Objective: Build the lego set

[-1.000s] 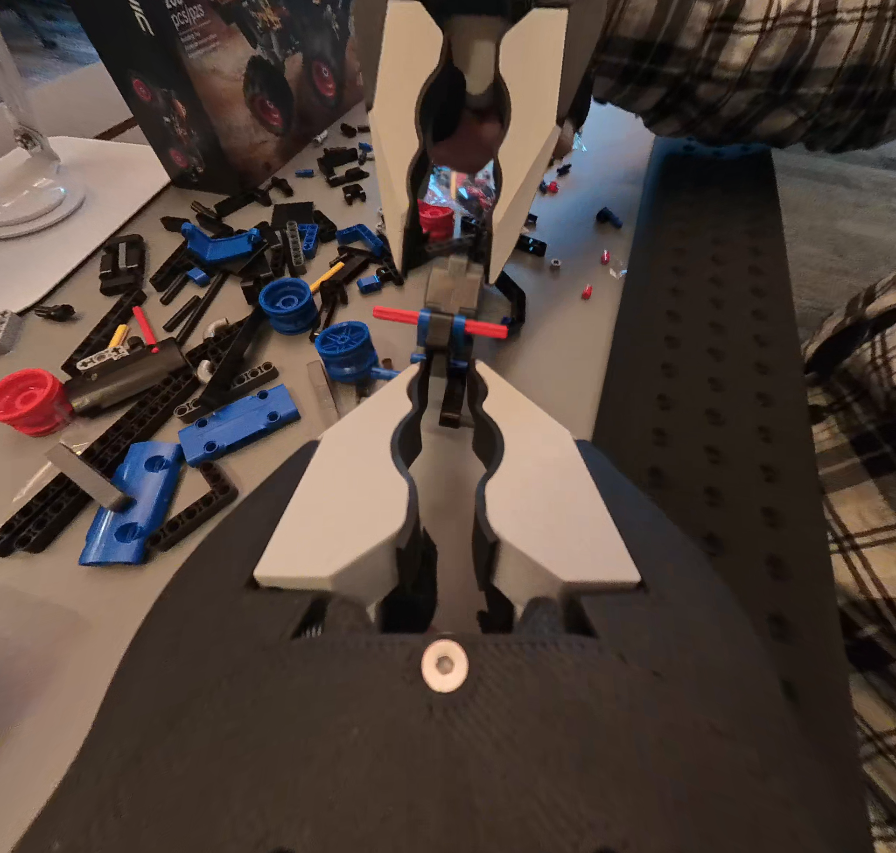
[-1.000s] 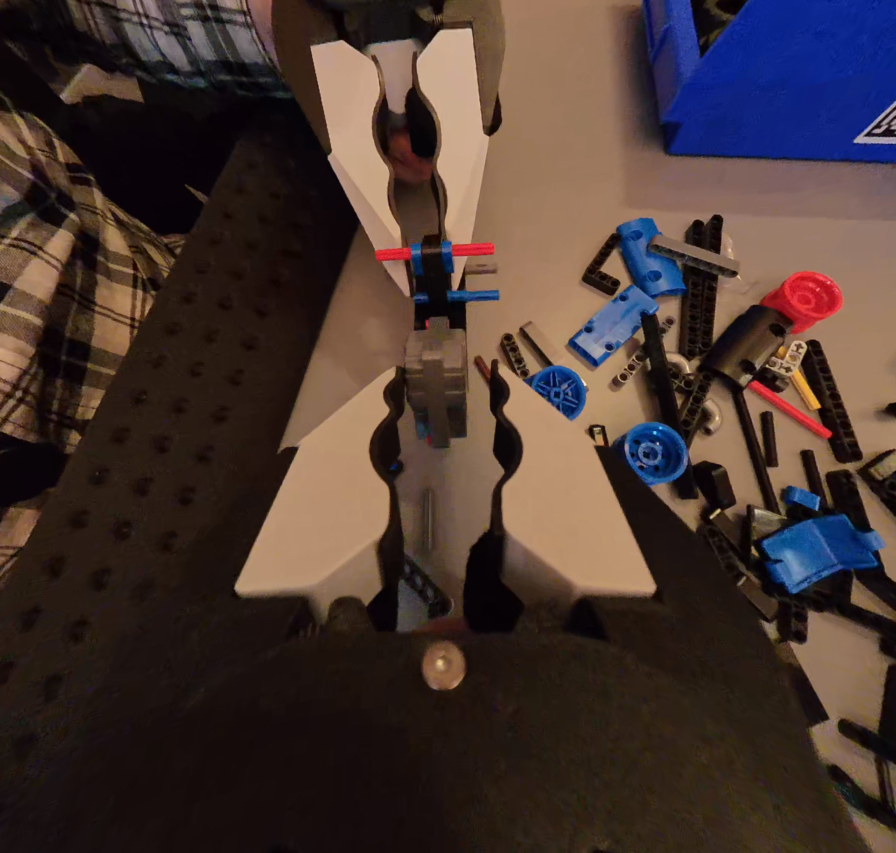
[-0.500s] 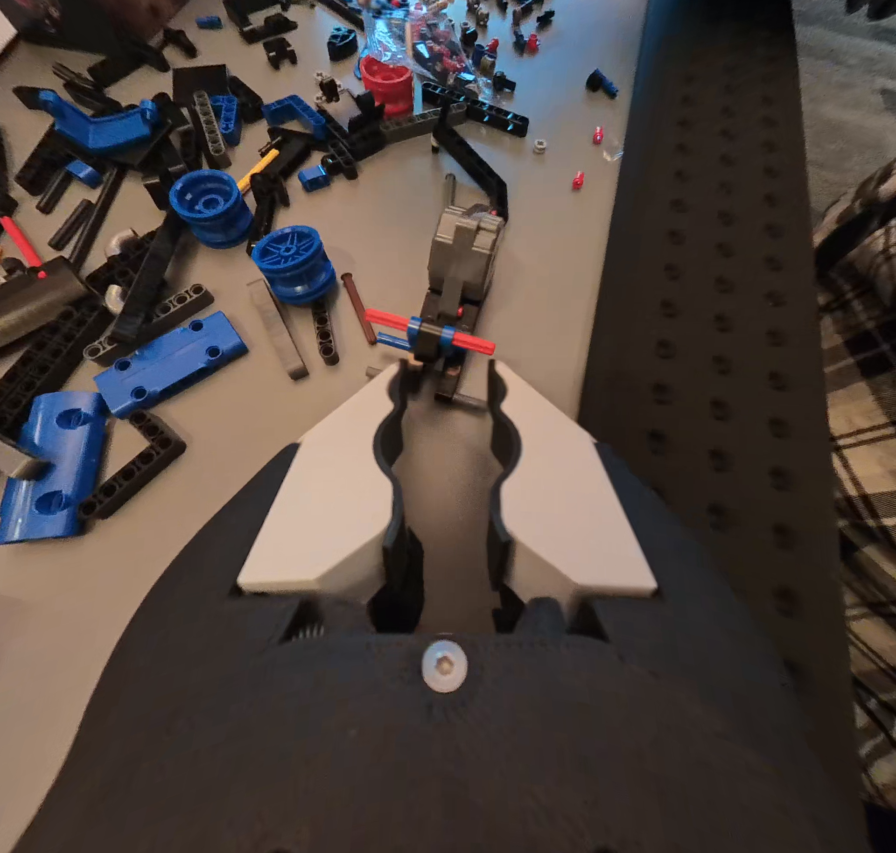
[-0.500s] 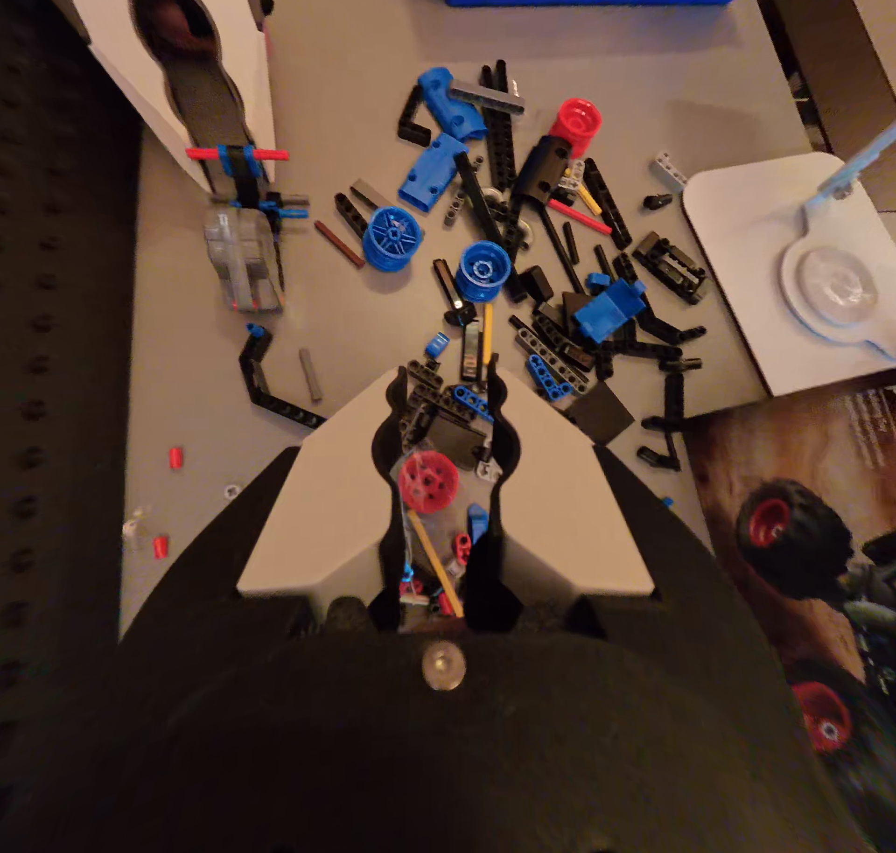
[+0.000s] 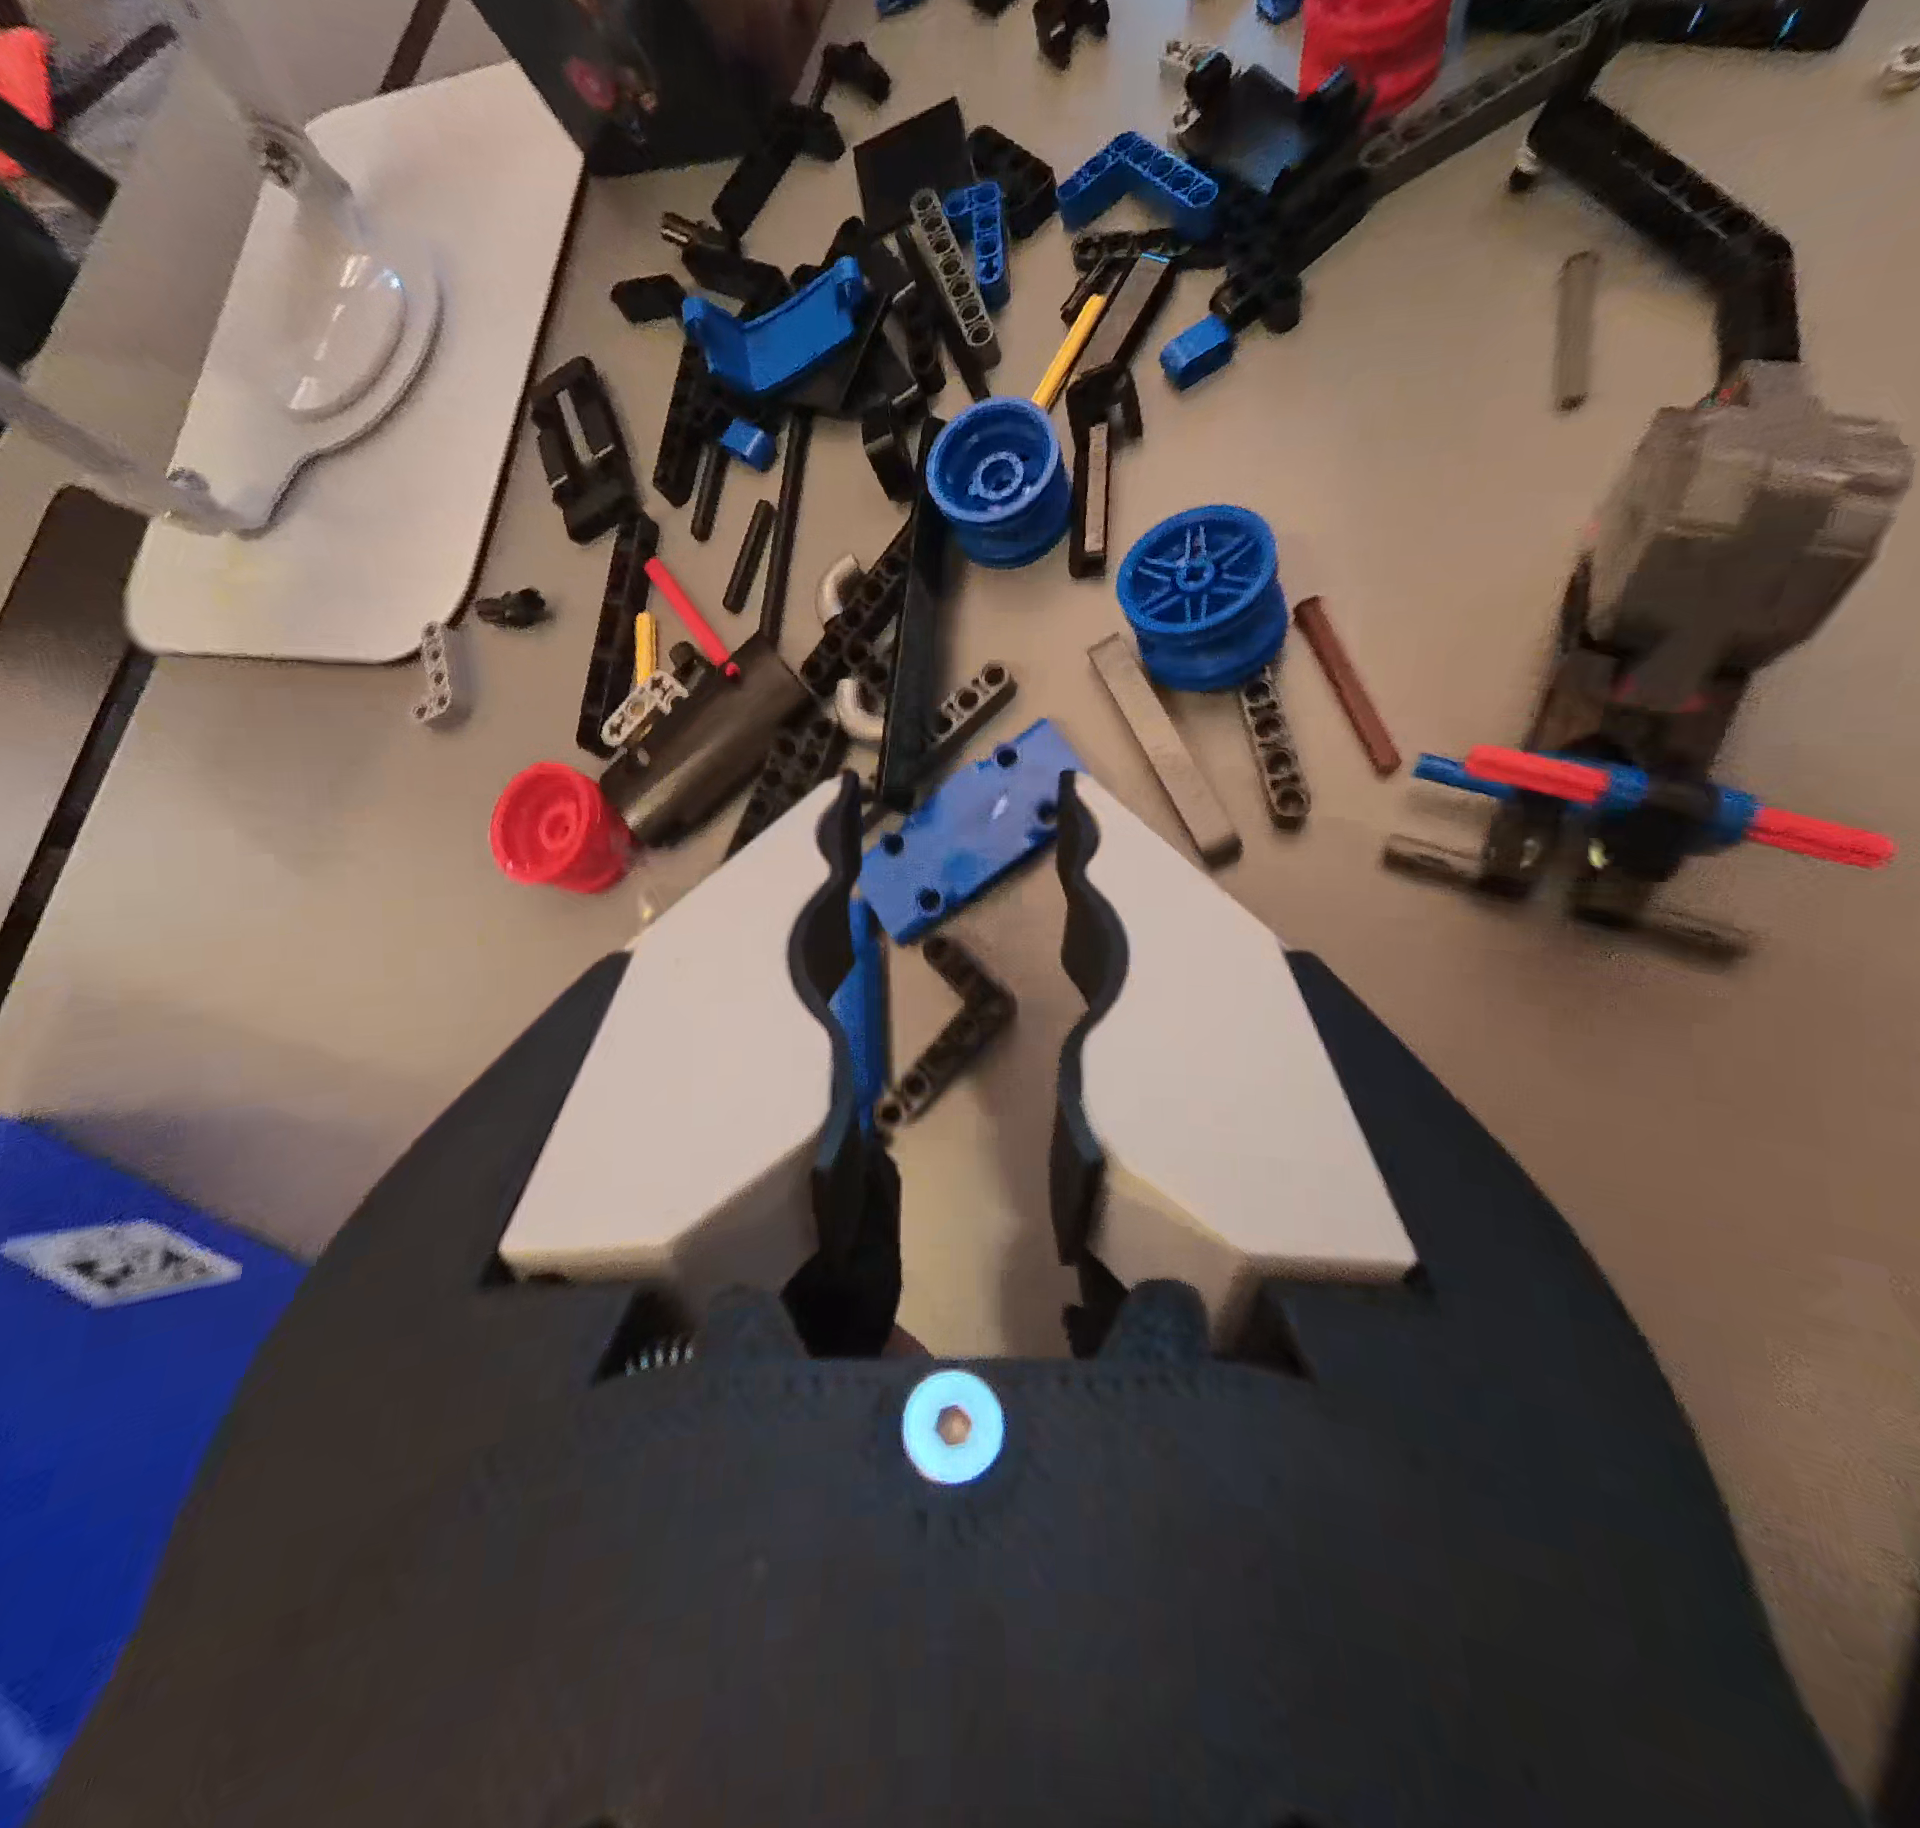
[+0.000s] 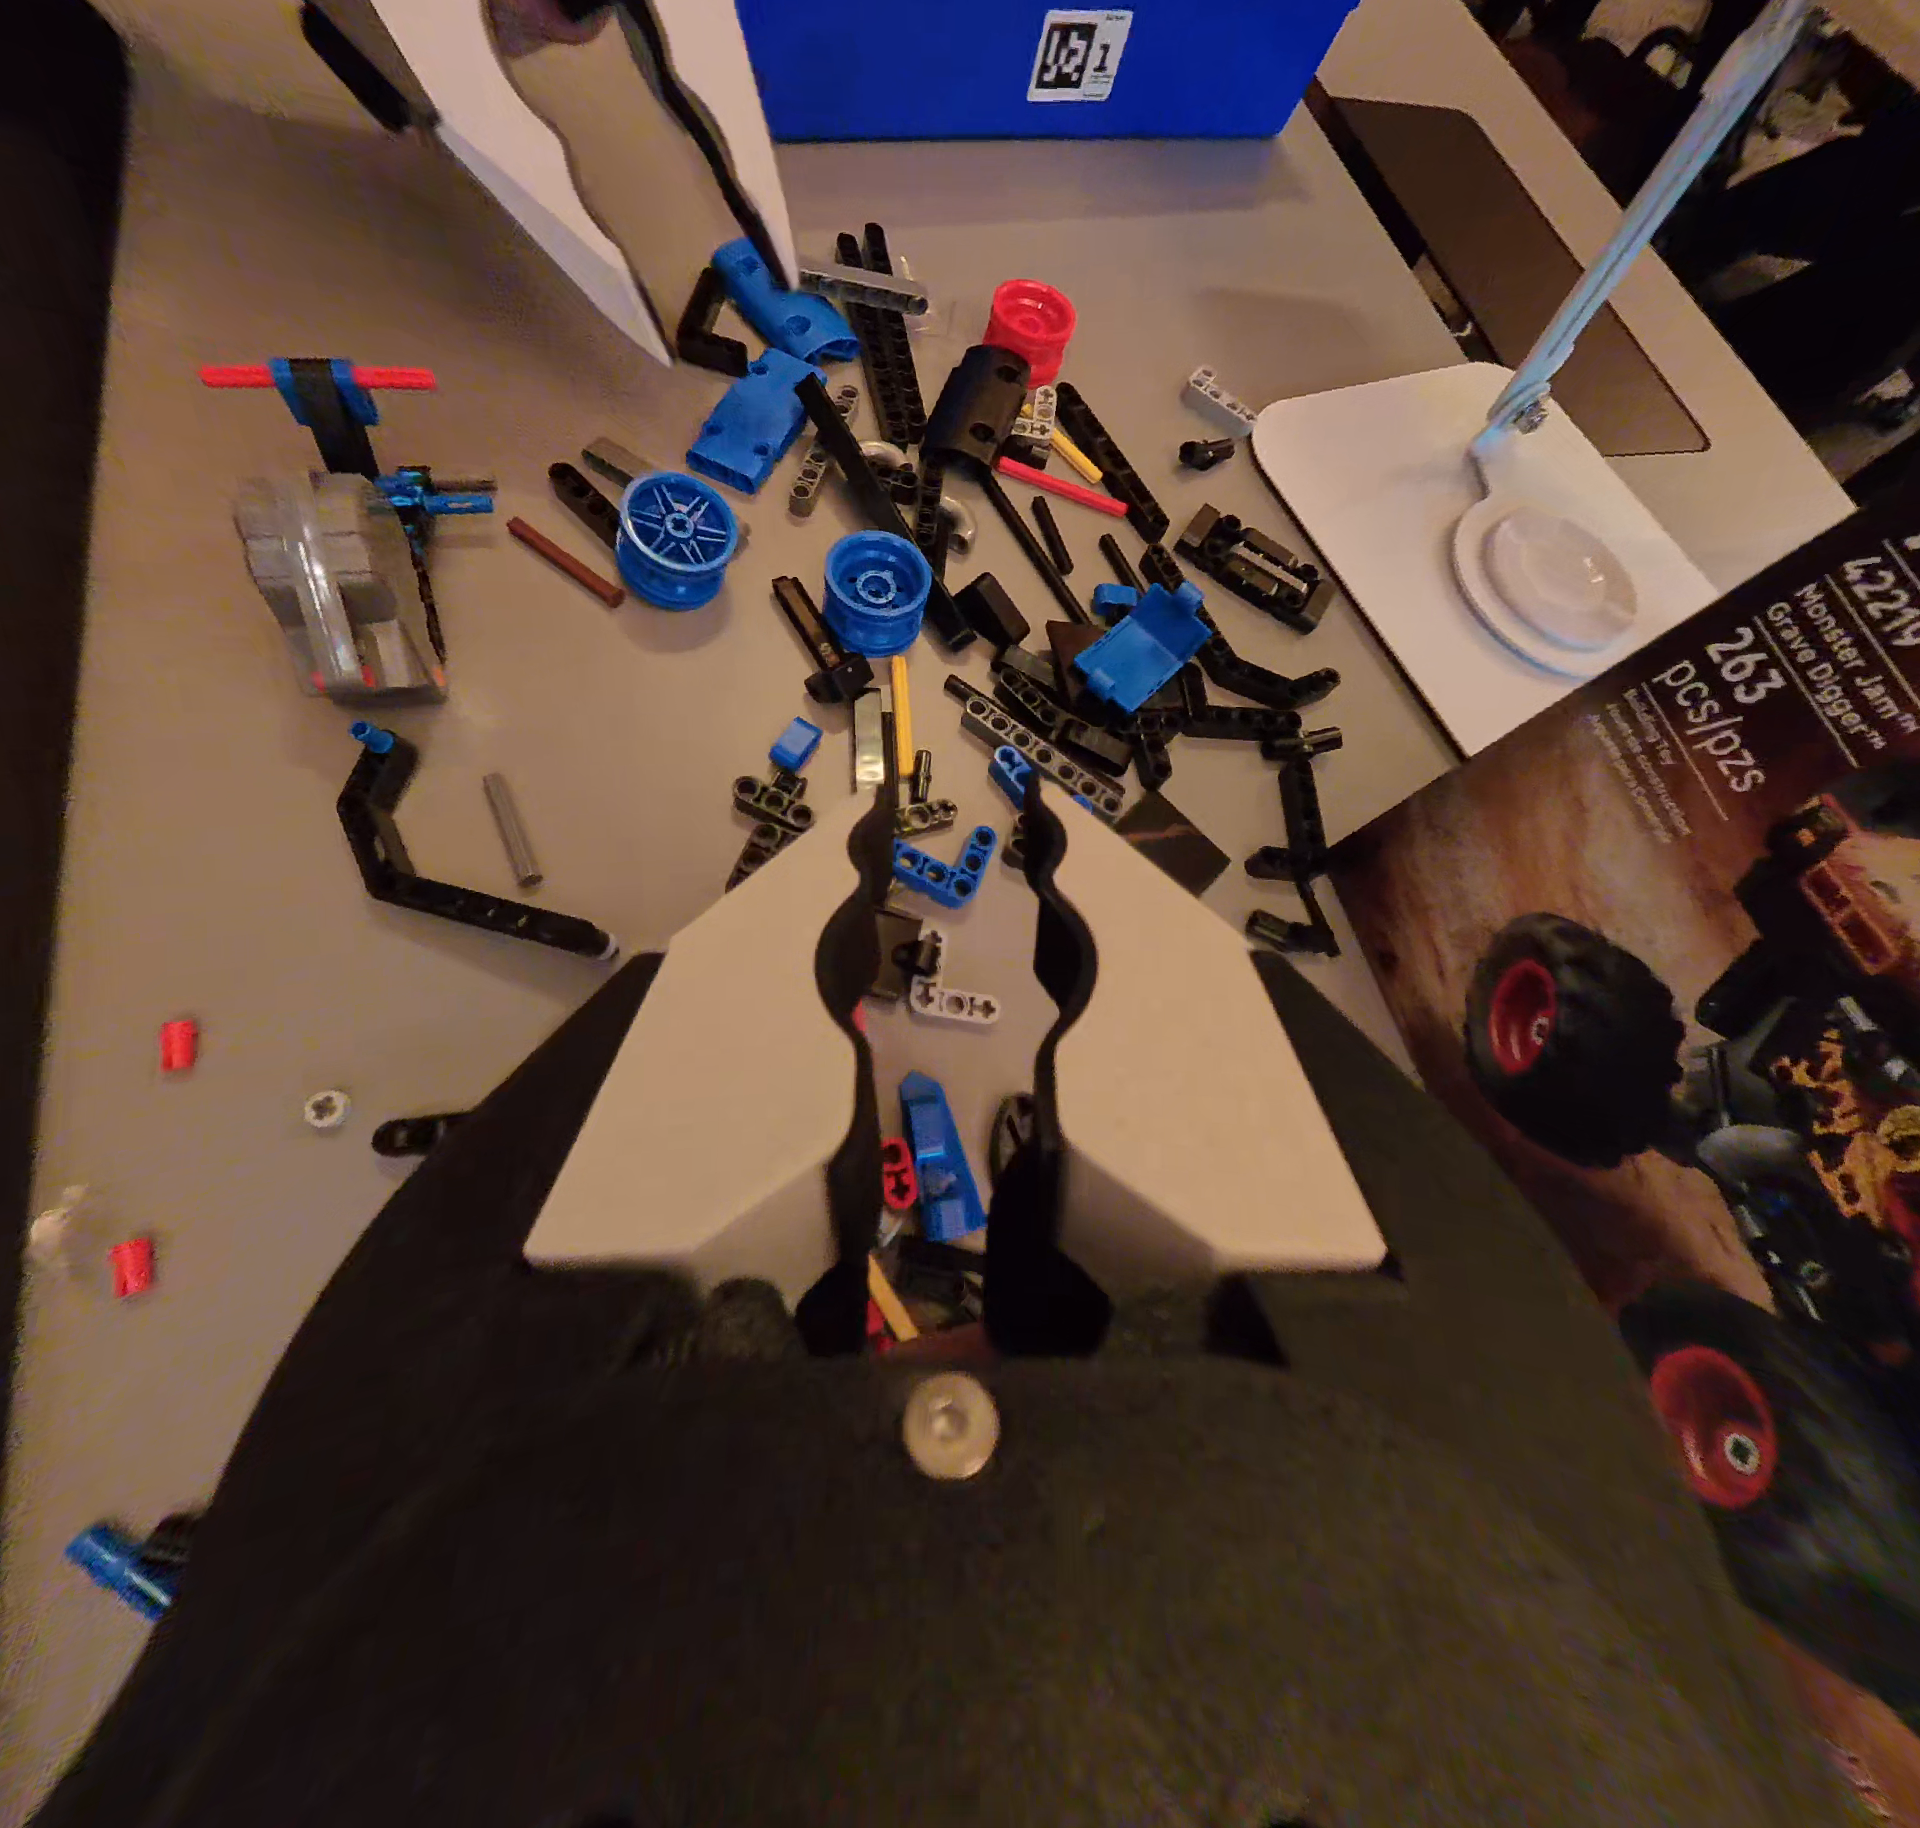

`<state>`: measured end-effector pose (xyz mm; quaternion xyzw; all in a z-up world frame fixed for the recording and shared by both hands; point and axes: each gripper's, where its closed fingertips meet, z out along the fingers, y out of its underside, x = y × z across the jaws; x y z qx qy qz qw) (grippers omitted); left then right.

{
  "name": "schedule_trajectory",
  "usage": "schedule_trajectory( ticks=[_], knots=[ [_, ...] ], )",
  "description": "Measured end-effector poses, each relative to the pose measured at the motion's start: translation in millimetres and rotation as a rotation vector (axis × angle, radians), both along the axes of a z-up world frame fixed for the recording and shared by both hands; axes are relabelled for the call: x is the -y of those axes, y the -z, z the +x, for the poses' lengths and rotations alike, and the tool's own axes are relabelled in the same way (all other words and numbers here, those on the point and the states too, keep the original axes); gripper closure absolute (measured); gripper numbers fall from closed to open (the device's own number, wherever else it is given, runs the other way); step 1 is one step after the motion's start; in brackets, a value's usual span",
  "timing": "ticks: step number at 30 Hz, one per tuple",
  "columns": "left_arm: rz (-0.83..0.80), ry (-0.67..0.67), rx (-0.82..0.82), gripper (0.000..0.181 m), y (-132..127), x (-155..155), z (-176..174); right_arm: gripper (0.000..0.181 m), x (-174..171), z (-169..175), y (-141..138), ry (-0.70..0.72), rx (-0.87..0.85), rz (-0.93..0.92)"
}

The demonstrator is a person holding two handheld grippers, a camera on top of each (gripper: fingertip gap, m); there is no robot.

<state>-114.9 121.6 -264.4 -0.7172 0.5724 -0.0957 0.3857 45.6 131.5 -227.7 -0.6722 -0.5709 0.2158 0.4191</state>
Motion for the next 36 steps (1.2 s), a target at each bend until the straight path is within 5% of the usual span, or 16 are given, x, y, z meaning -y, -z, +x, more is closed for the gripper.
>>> schedule_trajectory(
  ticks=[11, 25, 36],
  knots=[
    [-0.023, 0.008, 0.069, 0.149, 11, -16, 16, 0.158, 82, -9, 39, -0.347, 0.223, -0.113],
    [0.028, 0.006, 0.059, 0.149, 1, -26, 17, 0.181, 81, -1, 53, -0.345, 0.309, -0.104],
    [0.074, 0.023, -0.037, 0.157, -13, -77, 40, 0.176, 80, 2, 50, -0.341, 0.288, -0.102]
  ],
)
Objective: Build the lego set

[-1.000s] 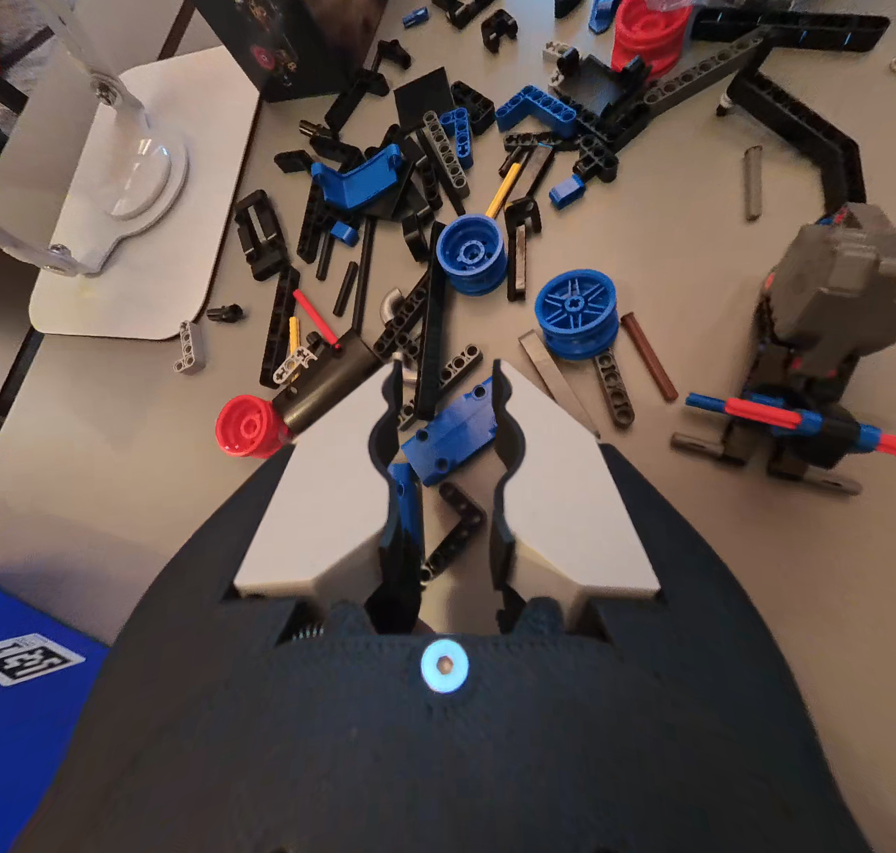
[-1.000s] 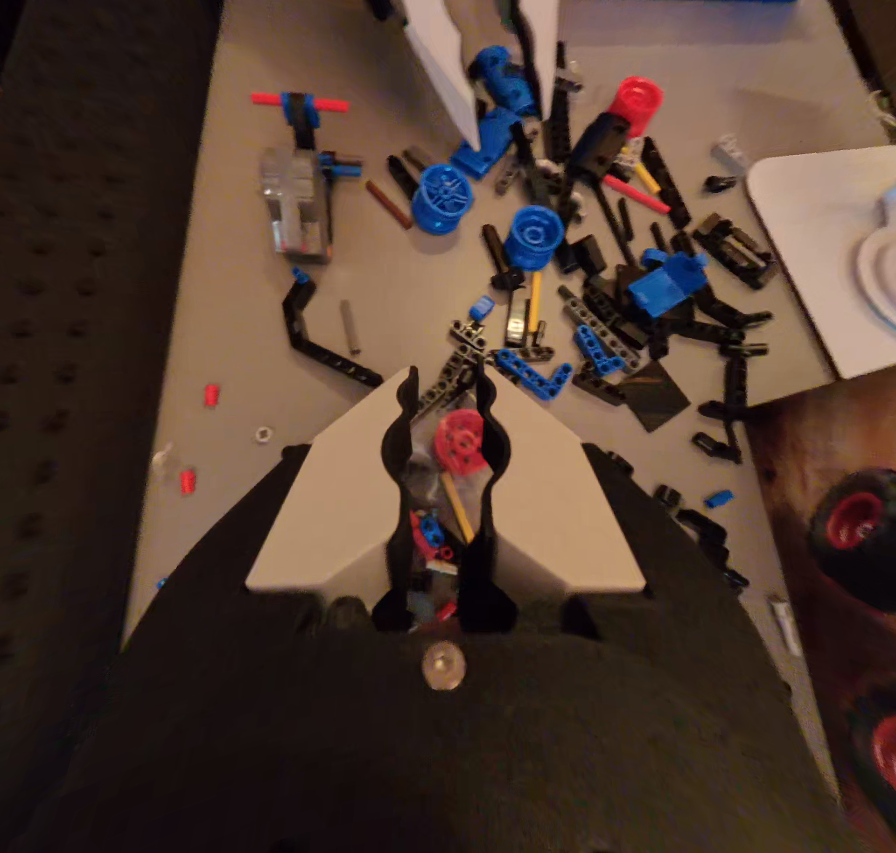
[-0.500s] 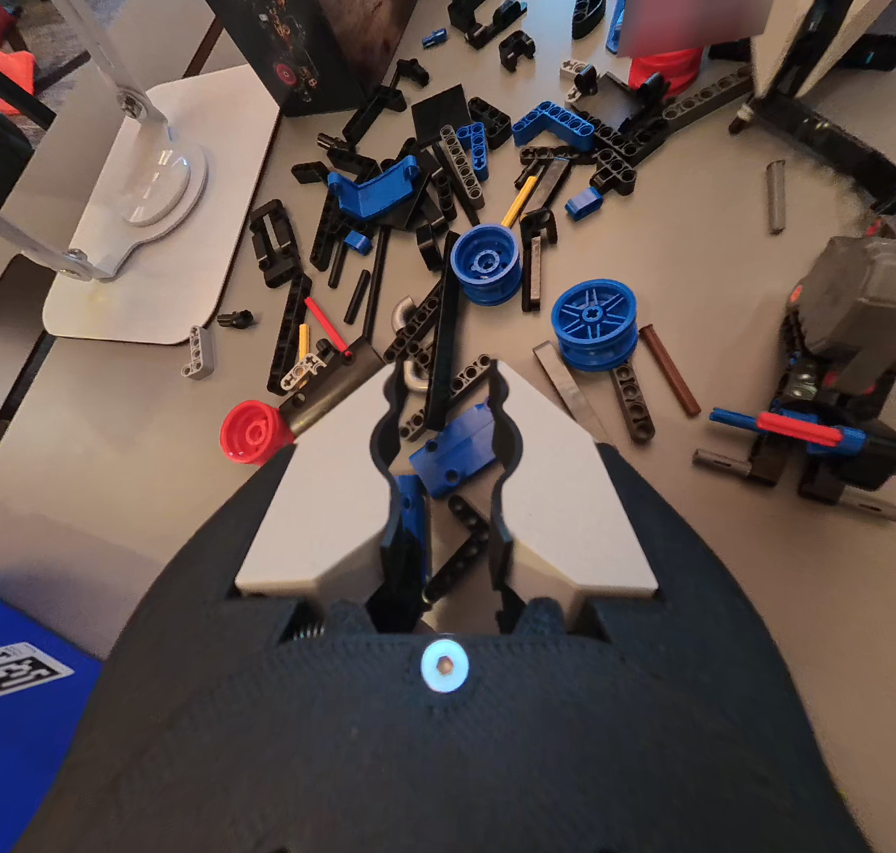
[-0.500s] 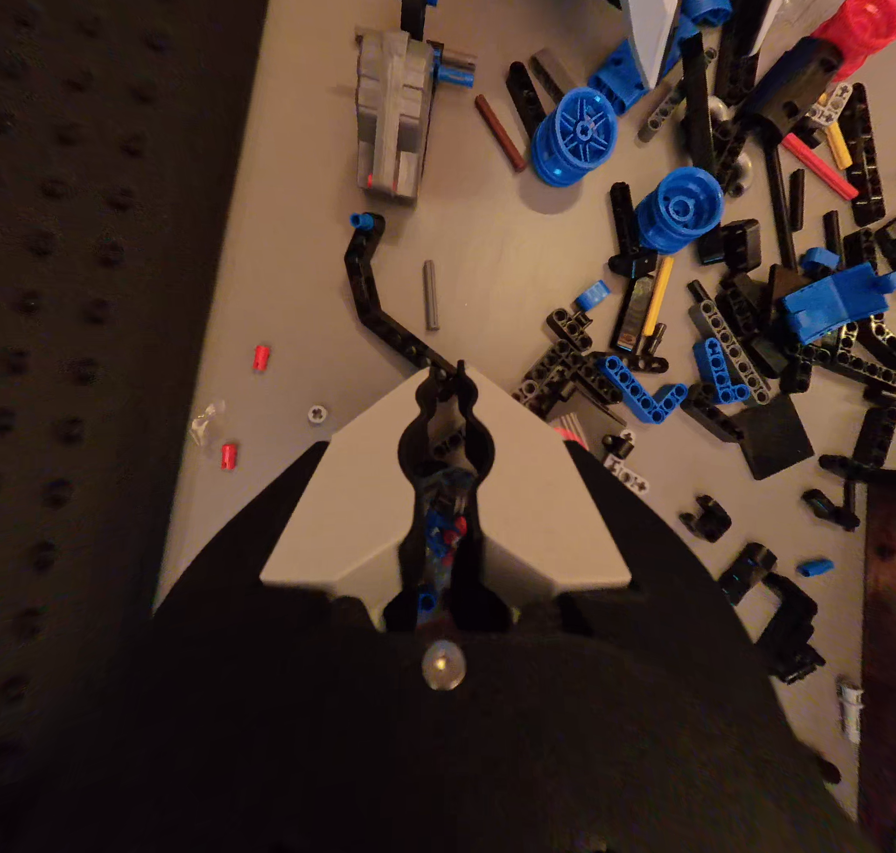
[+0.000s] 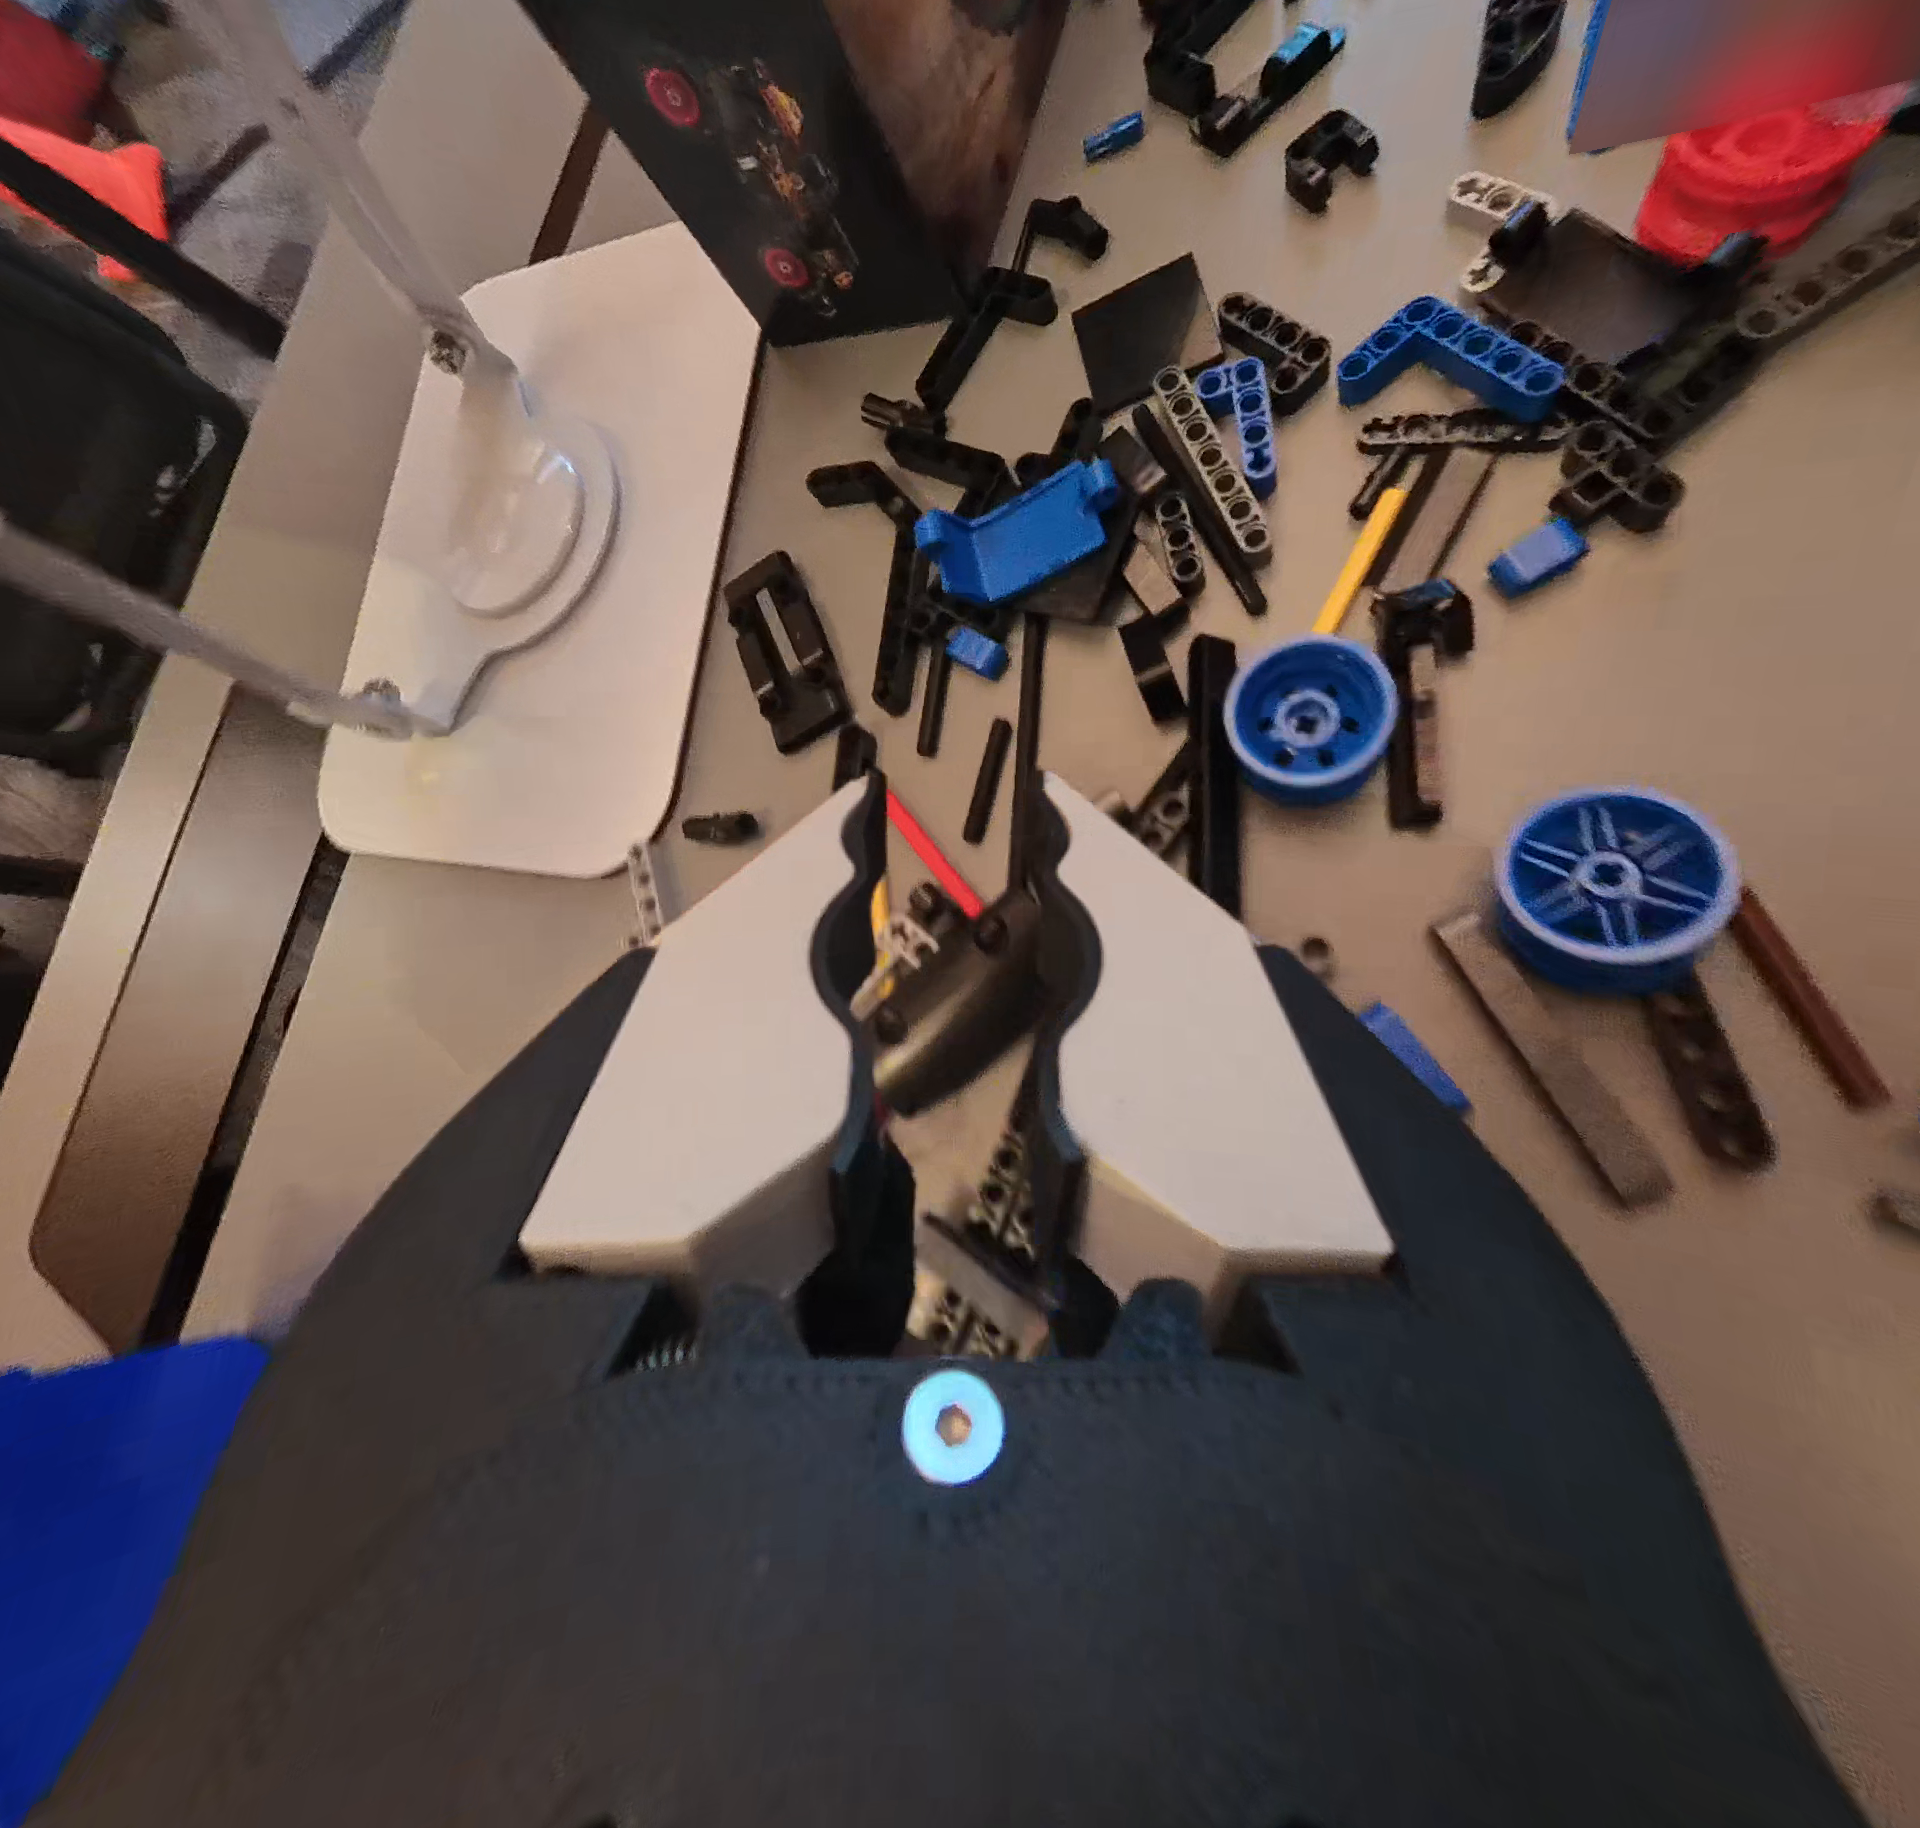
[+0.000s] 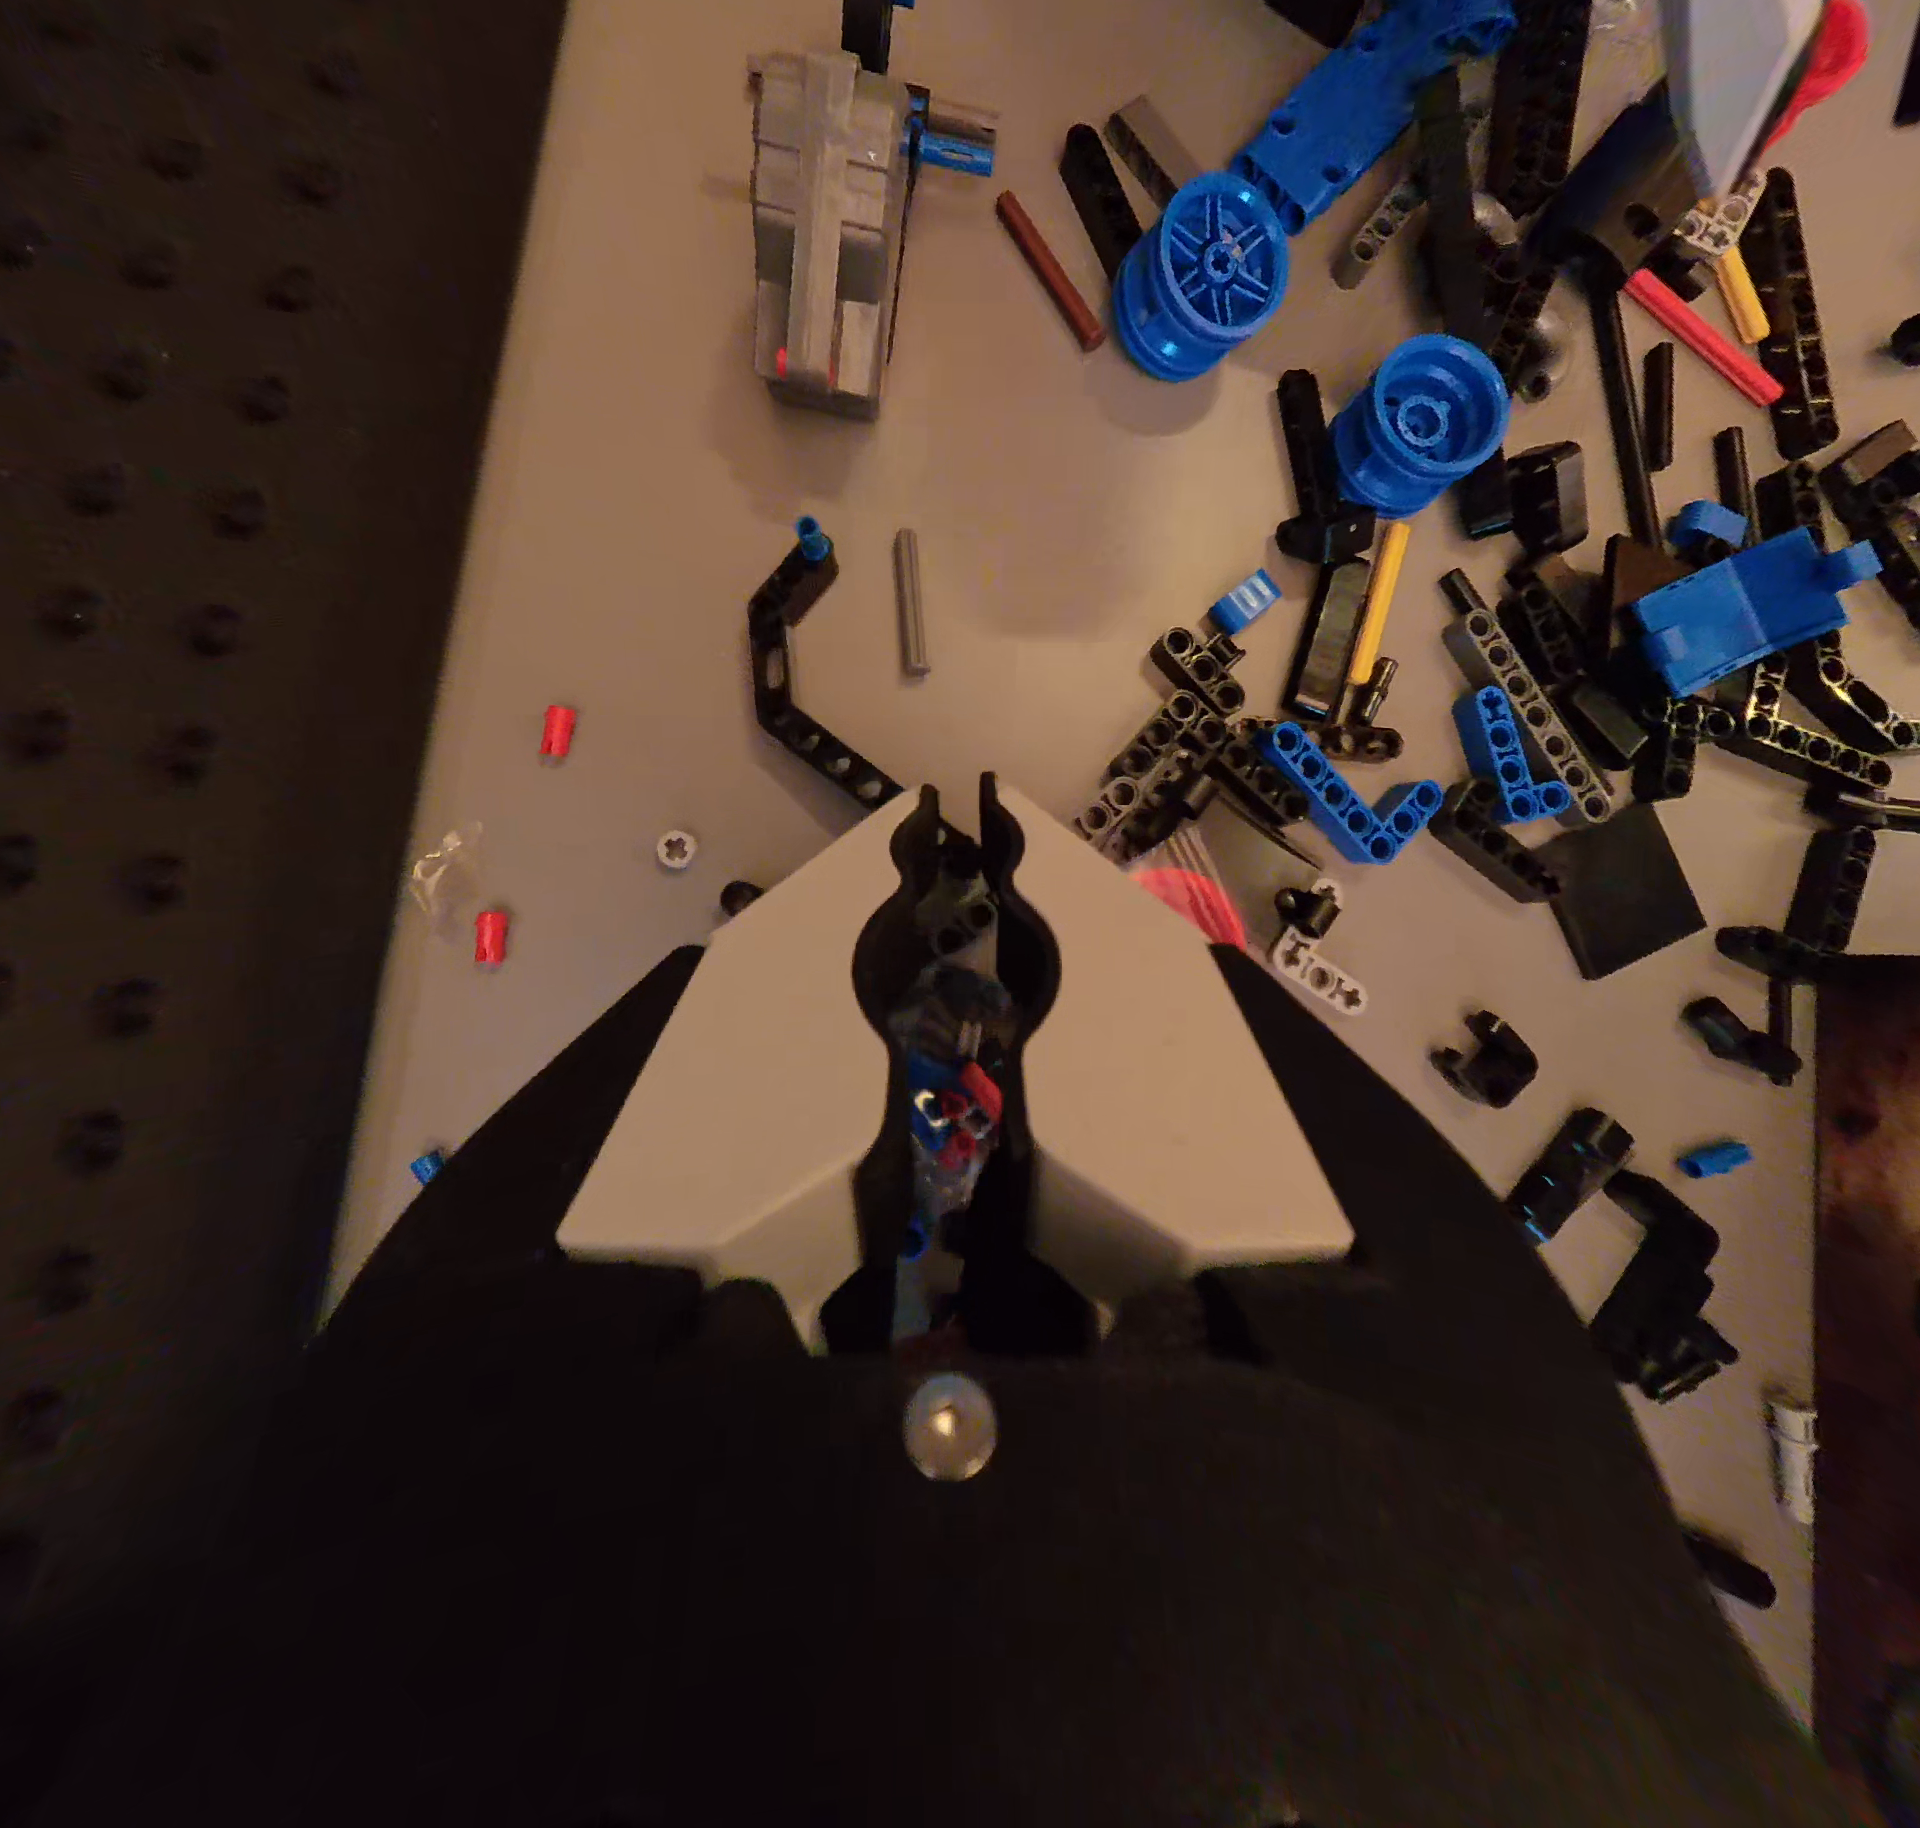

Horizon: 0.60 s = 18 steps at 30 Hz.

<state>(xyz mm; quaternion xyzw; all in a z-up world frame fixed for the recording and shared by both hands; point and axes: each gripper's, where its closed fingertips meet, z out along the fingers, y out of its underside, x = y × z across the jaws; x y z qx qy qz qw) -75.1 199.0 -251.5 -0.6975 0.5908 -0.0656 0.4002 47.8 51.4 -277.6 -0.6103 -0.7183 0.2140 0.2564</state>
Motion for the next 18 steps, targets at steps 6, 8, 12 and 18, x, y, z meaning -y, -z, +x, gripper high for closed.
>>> schedule_trajectory(
  ticks=[6, 8, 12, 18],
  knots=[
    [-0.015, 0.044, -0.093, 0.159, 14, -37, 27, 0.170, -1, 2, -9, 0.008, -0.052, -0.007],
    [-0.053, 0.045, -0.122, 0.160, 24, -45, 28, 0.170, -3, 3, -7, 0.010, -0.042, -0.002],
    [-0.078, 0.052, -0.152, 0.166, 41, -52, 29, 0.170, -2, 4, -3, 0.000, -0.035, 0.002],
    [-0.088, 0.055, -0.118, 0.175, 42, -51, 34, 0.170, -3, 6, -4, -0.001, -0.048, 0.003]
  ],
)
